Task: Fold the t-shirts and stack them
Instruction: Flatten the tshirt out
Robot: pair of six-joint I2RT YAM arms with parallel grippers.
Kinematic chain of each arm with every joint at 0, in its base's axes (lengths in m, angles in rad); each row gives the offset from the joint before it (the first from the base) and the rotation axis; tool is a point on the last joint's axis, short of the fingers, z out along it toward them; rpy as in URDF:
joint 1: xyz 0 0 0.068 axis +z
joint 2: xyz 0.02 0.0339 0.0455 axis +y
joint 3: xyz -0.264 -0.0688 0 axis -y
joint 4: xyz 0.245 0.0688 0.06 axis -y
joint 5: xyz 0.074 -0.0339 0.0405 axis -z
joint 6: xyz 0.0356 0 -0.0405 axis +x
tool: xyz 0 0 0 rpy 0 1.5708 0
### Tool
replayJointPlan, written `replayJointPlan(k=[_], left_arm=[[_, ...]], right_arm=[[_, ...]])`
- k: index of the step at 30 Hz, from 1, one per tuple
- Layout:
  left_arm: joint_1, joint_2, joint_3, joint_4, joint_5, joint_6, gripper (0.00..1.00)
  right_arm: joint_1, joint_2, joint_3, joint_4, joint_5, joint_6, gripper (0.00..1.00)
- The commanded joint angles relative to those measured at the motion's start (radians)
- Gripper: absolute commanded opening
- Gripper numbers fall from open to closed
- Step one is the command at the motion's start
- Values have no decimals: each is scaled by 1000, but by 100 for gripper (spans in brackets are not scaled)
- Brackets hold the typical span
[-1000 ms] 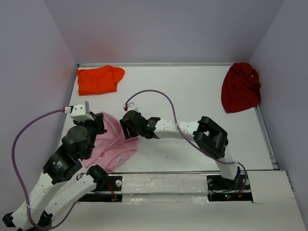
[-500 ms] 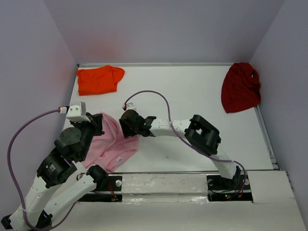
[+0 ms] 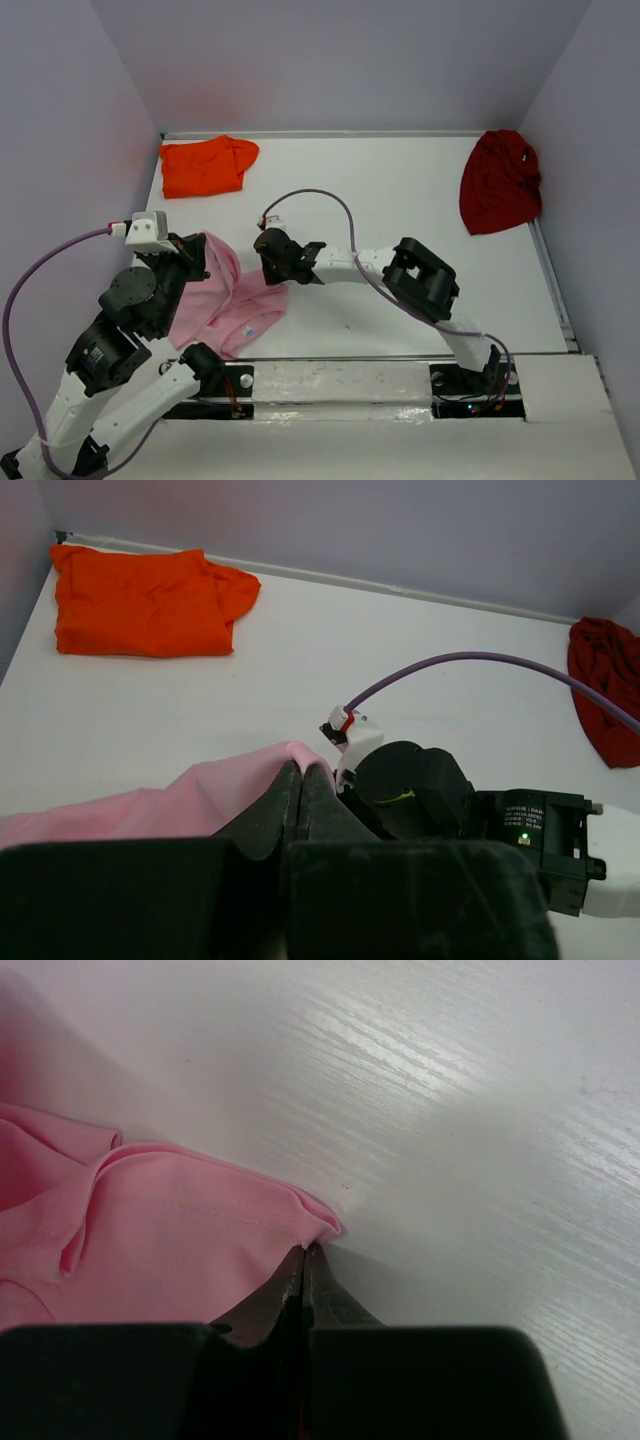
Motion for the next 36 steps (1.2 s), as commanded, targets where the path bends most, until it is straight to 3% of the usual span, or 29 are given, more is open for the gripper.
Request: replayJointPlan(k=[1,6,14,22,31,36], left_arm=[[-1,6,31,4,-20,23,0],[-1,-1,5,4,-4,9,0],[-1,16,-10,36,16,0,0],[-1,36,-29,70,36,0,0],[-1,73,71,77,79,70,0],[-1,113,186,33,59,132,0]], right_arm=[[-4,-53,-48,6,6,0,0],[-4,-201,-138,1,121,-47,0],[-4,-572,-248,-43,263,-145,0],[-4,-784,-319,-114,410,-211,0],[-4,-1126,-295,-258,595,-320,0],[-4,-1271,-184,-398,686,-380,0]])
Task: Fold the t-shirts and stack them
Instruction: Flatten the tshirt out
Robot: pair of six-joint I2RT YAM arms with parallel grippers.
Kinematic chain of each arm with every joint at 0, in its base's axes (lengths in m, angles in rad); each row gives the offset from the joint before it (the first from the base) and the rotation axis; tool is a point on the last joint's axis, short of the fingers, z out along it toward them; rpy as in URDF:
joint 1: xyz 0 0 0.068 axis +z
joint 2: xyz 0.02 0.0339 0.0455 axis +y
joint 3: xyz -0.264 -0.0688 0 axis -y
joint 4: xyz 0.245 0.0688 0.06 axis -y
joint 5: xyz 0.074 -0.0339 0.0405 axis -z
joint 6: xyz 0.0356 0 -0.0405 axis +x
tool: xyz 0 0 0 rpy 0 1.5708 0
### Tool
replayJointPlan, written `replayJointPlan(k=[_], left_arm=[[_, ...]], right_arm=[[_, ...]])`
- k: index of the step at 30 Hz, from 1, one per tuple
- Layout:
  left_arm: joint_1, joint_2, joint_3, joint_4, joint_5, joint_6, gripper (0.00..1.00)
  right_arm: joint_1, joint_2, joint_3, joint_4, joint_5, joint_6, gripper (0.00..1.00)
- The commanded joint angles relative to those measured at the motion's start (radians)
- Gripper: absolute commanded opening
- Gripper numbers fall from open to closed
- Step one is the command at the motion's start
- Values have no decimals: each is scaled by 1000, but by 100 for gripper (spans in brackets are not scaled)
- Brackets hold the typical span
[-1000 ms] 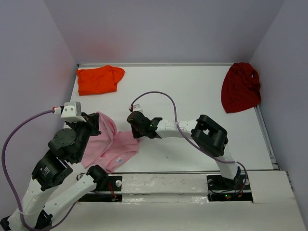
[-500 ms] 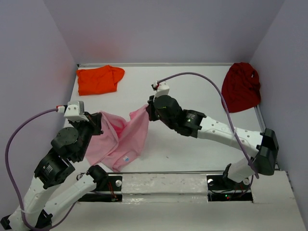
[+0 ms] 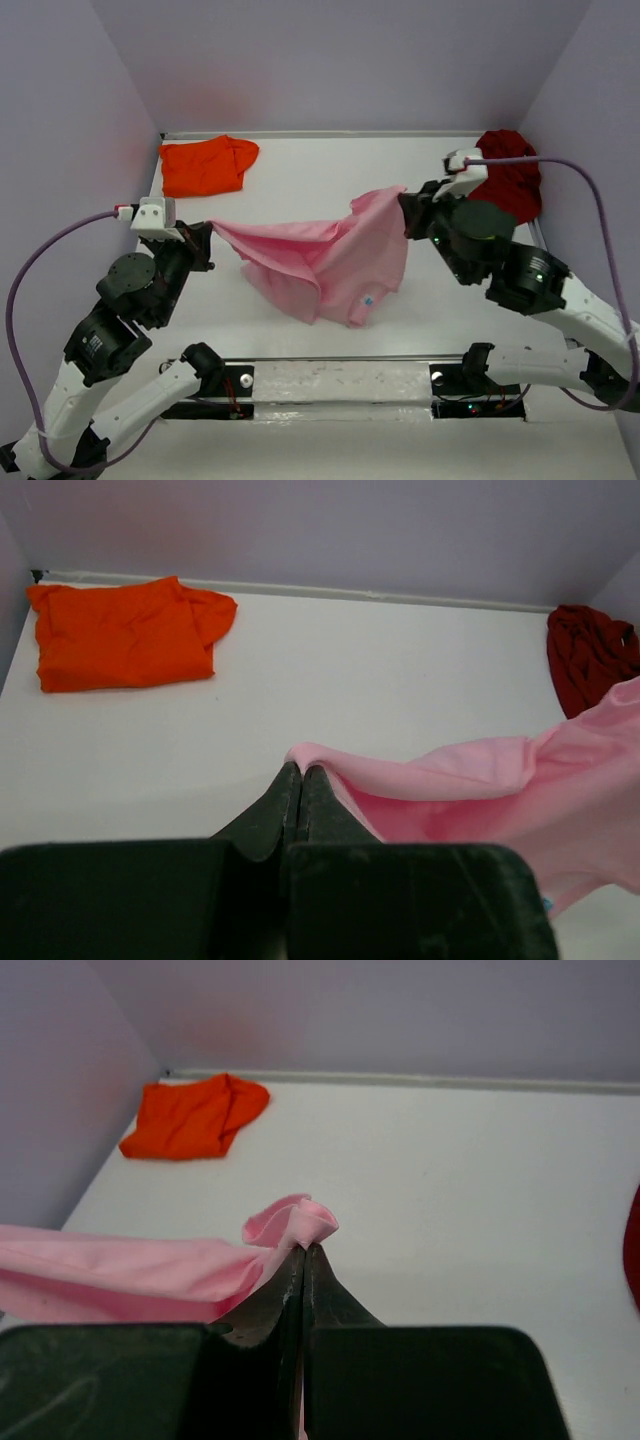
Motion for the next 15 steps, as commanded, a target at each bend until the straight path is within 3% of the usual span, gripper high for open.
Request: replayJointPlan(k=[1,15], left_arm=[[-1,29,127,9,-9,80,0],[-3,151,452,-38,46,166,0]], right_arm=[[-5,-76,101,-94,134,-79,0],[-5,-225,247,-269,110,-128,0]])
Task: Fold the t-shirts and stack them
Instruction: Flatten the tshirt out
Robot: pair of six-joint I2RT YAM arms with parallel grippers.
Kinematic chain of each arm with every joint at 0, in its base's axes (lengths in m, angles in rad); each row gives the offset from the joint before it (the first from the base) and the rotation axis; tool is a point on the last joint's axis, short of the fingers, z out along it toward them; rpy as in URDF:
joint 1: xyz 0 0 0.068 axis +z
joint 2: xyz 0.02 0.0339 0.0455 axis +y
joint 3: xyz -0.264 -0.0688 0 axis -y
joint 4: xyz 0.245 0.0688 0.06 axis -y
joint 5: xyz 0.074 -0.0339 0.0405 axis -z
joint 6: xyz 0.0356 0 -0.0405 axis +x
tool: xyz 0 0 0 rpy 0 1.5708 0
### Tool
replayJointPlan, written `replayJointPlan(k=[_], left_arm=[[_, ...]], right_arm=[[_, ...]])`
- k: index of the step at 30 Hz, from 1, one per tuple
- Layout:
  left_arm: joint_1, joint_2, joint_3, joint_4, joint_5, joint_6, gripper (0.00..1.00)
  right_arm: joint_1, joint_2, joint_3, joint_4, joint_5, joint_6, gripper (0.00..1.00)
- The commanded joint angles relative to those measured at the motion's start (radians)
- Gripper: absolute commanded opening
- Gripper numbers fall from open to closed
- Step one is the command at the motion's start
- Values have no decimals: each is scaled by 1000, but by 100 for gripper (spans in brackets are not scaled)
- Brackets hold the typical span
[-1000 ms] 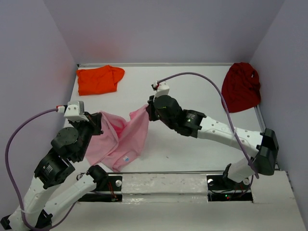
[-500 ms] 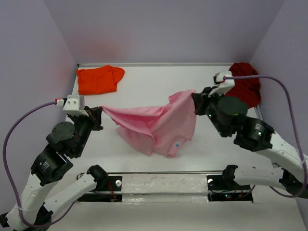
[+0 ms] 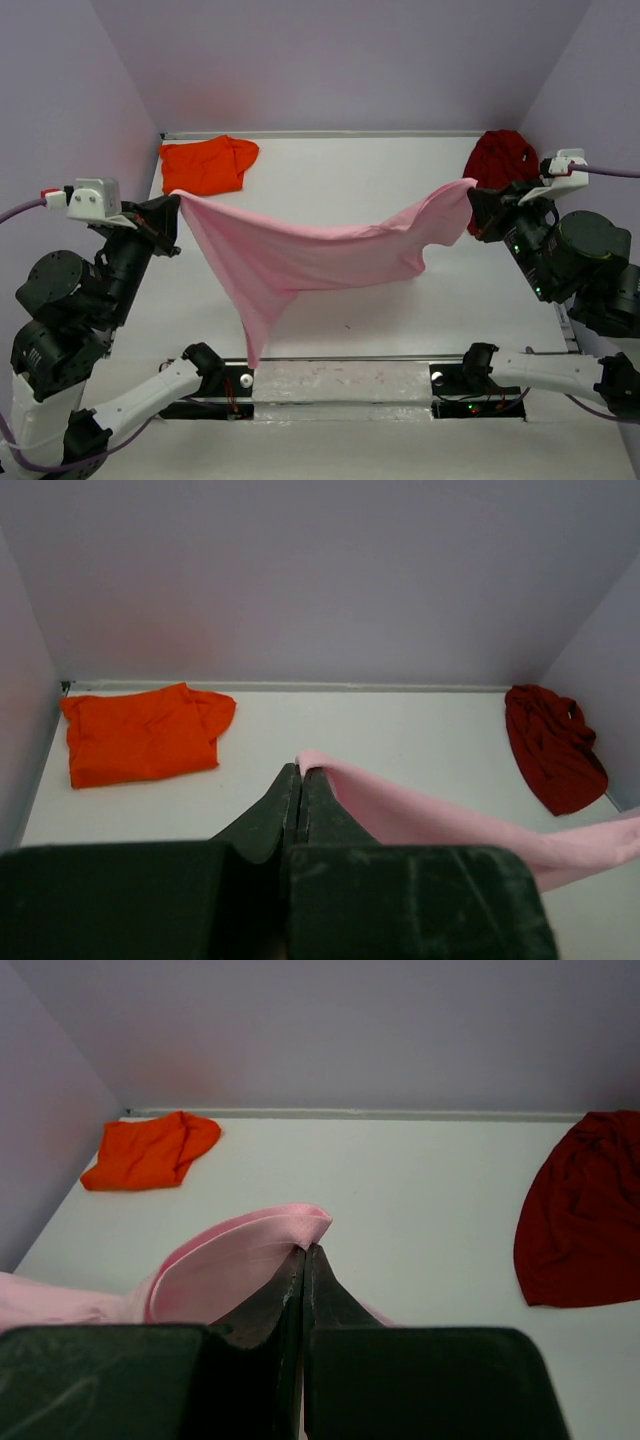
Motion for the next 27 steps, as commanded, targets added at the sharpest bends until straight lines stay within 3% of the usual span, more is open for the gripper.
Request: replayJointPlan(k=[1,7,10,15,20,27], left_arm=[[-3,53,122,17,38,42,0],[-3,78,168,14,129,35,0],[5,47,151,31,160,31,0],[26,18,180,12,183,12,0],[43,13,225,37,235,-50,0],[55,70,300,49,193,-6,0]], right_arm=[[-5,-65,77,-65,-10,-34,0],[-5,-108,186,-159,-63,-4,0],[-5,-166,179,-115,-100,-27,0],[-23,-137,246,-174,-149,-1,0],[-32,-143,241,-43,-143,-52,0],[-42,-2,356,66,-93,-184,0]])
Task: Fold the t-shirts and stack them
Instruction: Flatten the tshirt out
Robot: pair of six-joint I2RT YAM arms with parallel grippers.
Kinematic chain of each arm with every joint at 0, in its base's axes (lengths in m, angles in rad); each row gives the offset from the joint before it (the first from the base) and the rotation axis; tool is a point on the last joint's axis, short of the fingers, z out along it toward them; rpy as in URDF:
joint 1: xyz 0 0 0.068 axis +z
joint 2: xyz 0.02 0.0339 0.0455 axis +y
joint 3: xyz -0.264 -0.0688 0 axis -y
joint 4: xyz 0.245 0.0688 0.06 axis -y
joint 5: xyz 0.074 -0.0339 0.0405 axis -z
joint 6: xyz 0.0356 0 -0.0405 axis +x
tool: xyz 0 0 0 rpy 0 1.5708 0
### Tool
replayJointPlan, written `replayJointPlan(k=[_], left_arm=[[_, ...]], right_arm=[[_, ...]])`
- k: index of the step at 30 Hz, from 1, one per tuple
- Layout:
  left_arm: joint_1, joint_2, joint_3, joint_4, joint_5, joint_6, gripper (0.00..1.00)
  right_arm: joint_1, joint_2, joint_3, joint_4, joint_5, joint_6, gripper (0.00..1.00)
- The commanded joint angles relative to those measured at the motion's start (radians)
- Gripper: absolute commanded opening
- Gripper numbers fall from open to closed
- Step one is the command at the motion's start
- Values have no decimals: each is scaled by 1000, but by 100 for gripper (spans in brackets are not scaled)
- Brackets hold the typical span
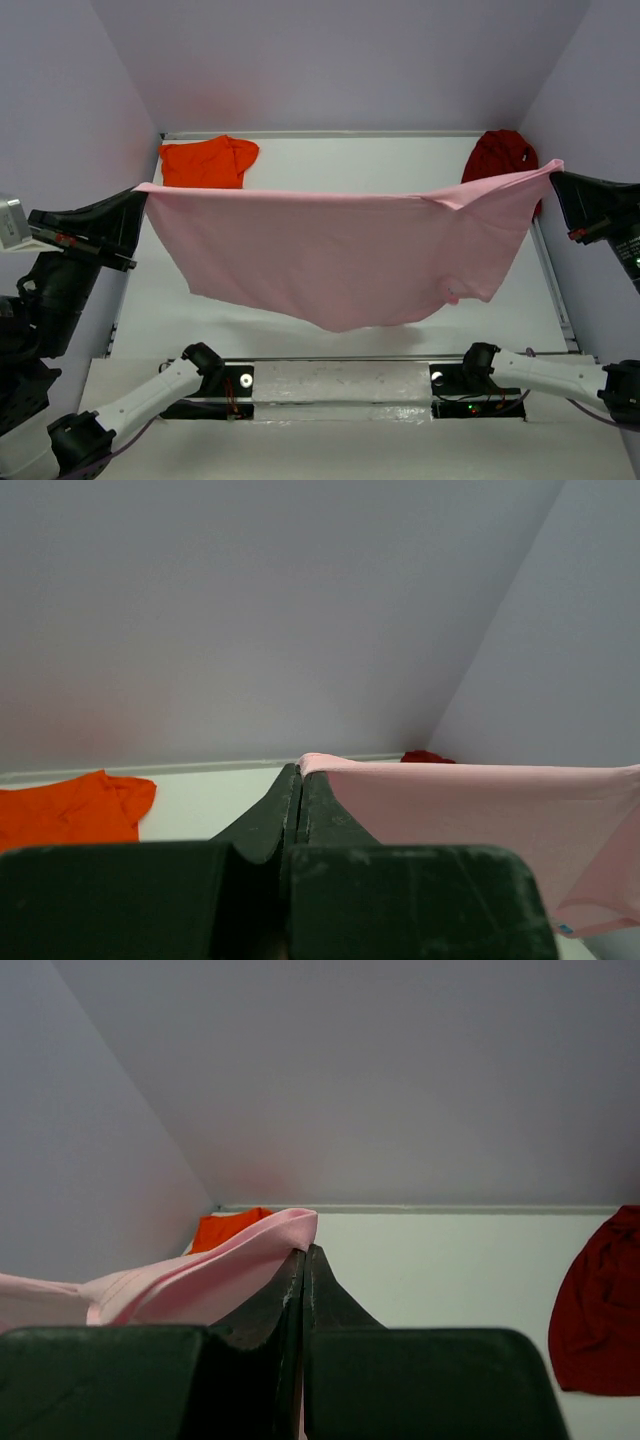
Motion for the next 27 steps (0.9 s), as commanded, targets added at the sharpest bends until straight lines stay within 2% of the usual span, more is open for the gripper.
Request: replayJointPlan(k=[1,3,5,7,9,10,11,12,13,16,17,18,19,21,22,25,27], left_arm=[[8,49,30,66,-48,44,0],[6,58,-25,95,-62,52,0],[8,51,-143,180,-103,44,0],[8,34,-228,280,-152,38,0],[8,52,-321,320,-172,38,0],[8,64,-363,348,-193,40,0],[8,96,-384,360,-210,43,0],[8,109,-404,377,-226,49,0],[9,121,-439,415,-237,55,0],[34,167,-468,475,-235,60,0],[47,182,-467,483,-228,66,0],[67,213,-467,492,-212,64,0],[139,231,-462,494,-154,63,0],[243,277,-447,501,-12,32,0],[332,291,-439,506,6,21,0],[350,351,-401,511,-8,20,0],[353,402,-321,482,4,14,0]], right_arm=[[-9,93,60,152,39,-146,0],[-9,178,92,169,74,-188,0],[-9,218,94,207,106,-223,0],[-9,239,13,274,137,-264,0],[-9,239,-75,421,194,-313,0],[-18,242,-174,470,224,-373,0],[-28,242,-236,643,244,-419,0],[-47,245,-277,676,235,-430,0],[-122,264,-326,687,210,-380,0],[-239,317,-359,657,96,-299,0],[-300,341,-353,614,46,-193,0],[-421,393,-324,518,-17,-139,0],[-483,422,-308,487,-153,-38,0],[-570,497,-269,442,-249,-8,0],[-571,519,-250,430,-243,2,0],[-571,588,-138,399,-263,-1,0],[-580,616,-53,339,-274,-1,0]])
